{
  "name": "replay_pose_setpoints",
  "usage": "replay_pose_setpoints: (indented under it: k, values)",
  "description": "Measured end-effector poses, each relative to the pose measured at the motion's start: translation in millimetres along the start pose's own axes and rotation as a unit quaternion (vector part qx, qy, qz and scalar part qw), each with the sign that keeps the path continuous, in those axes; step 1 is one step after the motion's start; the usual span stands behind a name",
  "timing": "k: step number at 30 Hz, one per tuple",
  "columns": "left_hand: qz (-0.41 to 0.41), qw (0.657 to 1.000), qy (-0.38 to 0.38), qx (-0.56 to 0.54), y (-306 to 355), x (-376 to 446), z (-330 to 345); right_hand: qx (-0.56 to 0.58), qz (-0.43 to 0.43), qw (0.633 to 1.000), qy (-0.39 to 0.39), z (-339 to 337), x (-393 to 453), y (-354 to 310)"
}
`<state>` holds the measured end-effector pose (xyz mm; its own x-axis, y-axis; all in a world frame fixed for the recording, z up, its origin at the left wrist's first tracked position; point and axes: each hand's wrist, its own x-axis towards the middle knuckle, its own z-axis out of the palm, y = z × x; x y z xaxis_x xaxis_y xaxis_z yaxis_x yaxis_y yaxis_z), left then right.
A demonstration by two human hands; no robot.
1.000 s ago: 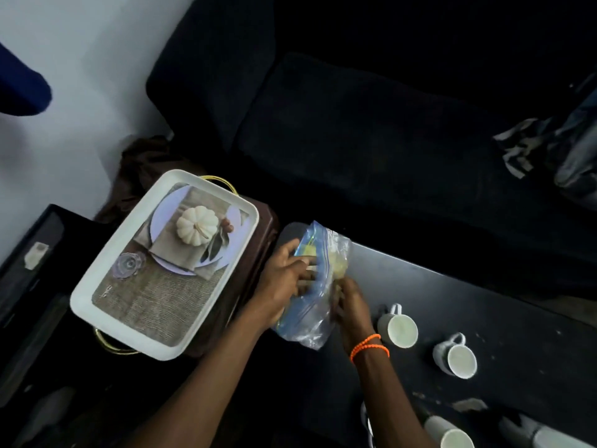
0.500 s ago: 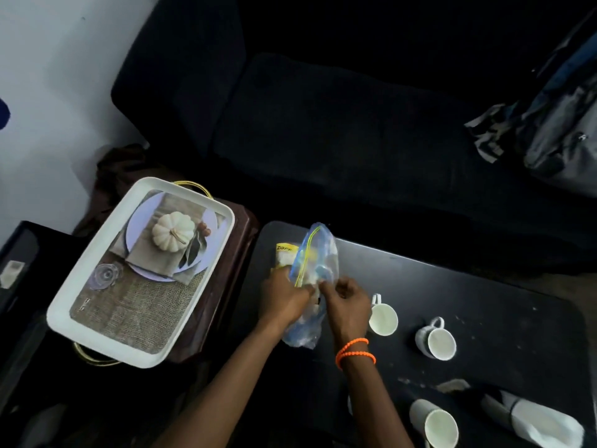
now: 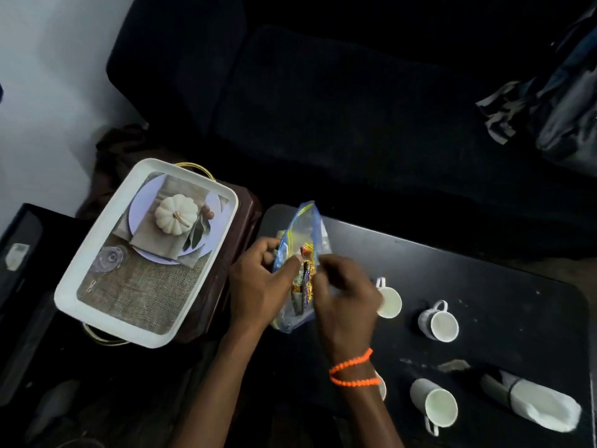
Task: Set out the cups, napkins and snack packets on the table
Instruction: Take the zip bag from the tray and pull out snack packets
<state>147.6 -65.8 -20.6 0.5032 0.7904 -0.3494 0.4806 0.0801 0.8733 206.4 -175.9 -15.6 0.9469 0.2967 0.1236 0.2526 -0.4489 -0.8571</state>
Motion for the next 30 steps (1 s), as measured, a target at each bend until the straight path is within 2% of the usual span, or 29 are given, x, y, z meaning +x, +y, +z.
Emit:
replay_pose_setpoints:
  k: [1, 3, 5, 7, 11, 14, 17, 19, 21, 23, 26, 30]
  values:
    - [0.011, 1.000, 0.010, 0.007, -3, 0, -3, -0.026, 0.044, 0.996, -0.076, 12, 3, 0]
    - [0.047, 0.998, 0.036, 0.037, -8, 1, -8, -0.136, 0.127, 0.963, -0.195, 41, 11, 12]
    - [0.072, 0.993, 0.056, 0.070, -7, 1, -13, -0.208, 0.197, 0.922, -0.262, 68, 18, 27]
    - [0.080, 0.990, 0.068, 0.092, -8, 3, -17, -0.236, 0.220, 0.903, -0.283, 83, 24, 38]
    - [0.085, 0.989, 0.089, 0.084, -8, 9, -21, -0.269, 0.185, 0.909, -0.260, 81, 32, 43]
    - [0.072, 0.988, 0.112, 0.075, -8, 14, -25, -0.250, 0.139, 0.921, -0.264, 60, 32, 18]
    - [0.057, 0.989, 0.114, 0.070, -11, 21, -32, -0.159, 0.087, 0.954, -0.239, 18, 35, -21]
    - [0.051, 0.991, 0.111, 0.058, -13, 26, -37, -0.051, 0.070, 0.967, -0.238, -22, 45, -44]
    - [0.051, 0.990, 0.116, 0.059, -16, 31, -42, 0.089, 0.114, 0.962, -0.231, -58, 60, -56]
    - [0.045, 0.989, 0.126, 0.069, -21, 36, -48, 0.149, 0.162, 0.959, -0.177, -79, 74, -49]
    - [0.037, 0.987, 0.144, 0.061, -27, 42, -54, 0.130, 0.199, 0.968, -0.080, -75, 90, -17]
    - [0.035, 0.989, 0.135, 0.040, -29, 39, -54, 0.070, 0.241, 0.966, -0.067, -25, 95, 47]
